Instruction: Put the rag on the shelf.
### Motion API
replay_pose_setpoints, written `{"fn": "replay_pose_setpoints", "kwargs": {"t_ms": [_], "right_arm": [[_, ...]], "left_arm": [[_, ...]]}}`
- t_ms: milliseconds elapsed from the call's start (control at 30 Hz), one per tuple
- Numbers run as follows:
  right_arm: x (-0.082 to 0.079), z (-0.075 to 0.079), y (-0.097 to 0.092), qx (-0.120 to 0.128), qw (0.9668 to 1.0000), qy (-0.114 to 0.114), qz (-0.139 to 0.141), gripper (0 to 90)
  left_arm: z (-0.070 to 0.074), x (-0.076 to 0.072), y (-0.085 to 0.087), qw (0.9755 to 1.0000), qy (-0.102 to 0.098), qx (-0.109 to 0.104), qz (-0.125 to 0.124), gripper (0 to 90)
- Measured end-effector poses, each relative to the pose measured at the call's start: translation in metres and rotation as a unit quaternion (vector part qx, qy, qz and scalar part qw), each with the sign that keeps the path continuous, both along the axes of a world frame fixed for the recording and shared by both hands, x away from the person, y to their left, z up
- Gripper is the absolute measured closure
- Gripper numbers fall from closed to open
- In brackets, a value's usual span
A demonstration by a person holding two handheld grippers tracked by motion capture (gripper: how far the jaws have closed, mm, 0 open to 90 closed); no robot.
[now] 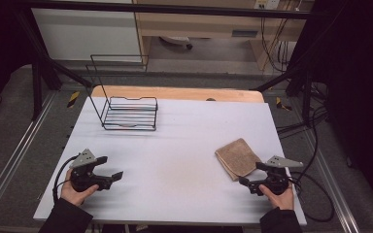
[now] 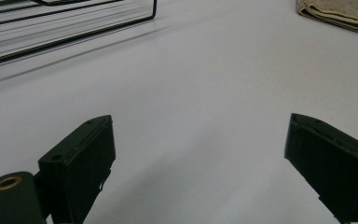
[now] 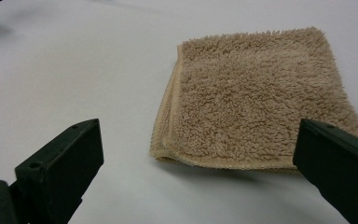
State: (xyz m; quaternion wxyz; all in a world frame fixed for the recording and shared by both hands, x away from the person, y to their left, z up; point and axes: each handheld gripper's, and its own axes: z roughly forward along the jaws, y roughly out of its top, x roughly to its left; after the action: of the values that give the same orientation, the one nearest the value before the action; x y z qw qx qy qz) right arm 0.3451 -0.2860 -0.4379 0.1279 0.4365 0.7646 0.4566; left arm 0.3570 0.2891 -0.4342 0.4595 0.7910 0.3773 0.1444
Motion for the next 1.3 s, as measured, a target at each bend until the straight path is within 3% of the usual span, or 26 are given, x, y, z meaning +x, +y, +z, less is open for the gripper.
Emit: {"fn": "replay_pose_setpoints", "kwargs": {"t_ms": [267,733,1000,1033,1067,1167,1300], "right_arm": [[-0.001,-0.001,0.002,-0.004,1.0000,0.002,-0.002,3.5],[0.005,0.004,0.023,-0.049,0.9985,-0.011,-0.021,12.8],[0.016,0.005,0.047,-0.104,0.9944,0.005,0.021,34.4],[0.016,0.005,0.047,-0.104,0.9944,0.005,0.021,34.4],[0.022,0.003,0.054,-0.123,0.9921,0.008,0.025,36.1],[0.028,0.000,0.060,-0.142,0.9896,0.007,0.022,44.4],[0.036,-0.004,0.064,-0.154,0.9878,0.012,0.017,52.0]], "left_arm": [[0.000,-0.001,0.002,1.0000,-0.001,0.001,0.000,8.9],[0.000,-0.001,0.001,1.0000,0.000,0.003,0.003,8.9],[0.000,-0.001,0.001,0.9999,-0.002,0.008,0.008,9.0],[0.000,-0.001,0.001,0.9999,-0.002,0.008,0.008,9.1],[0.000,-0.001,0.001,0.9999,0.000,0.008,0.009,9.1],[0.000,-0.001,0.002,0.9999,0.000,0.008,0.010,9.2],[0.000,-0.001,0.002,0.9999,-0.001,0.008,0.012,9.4]]}}
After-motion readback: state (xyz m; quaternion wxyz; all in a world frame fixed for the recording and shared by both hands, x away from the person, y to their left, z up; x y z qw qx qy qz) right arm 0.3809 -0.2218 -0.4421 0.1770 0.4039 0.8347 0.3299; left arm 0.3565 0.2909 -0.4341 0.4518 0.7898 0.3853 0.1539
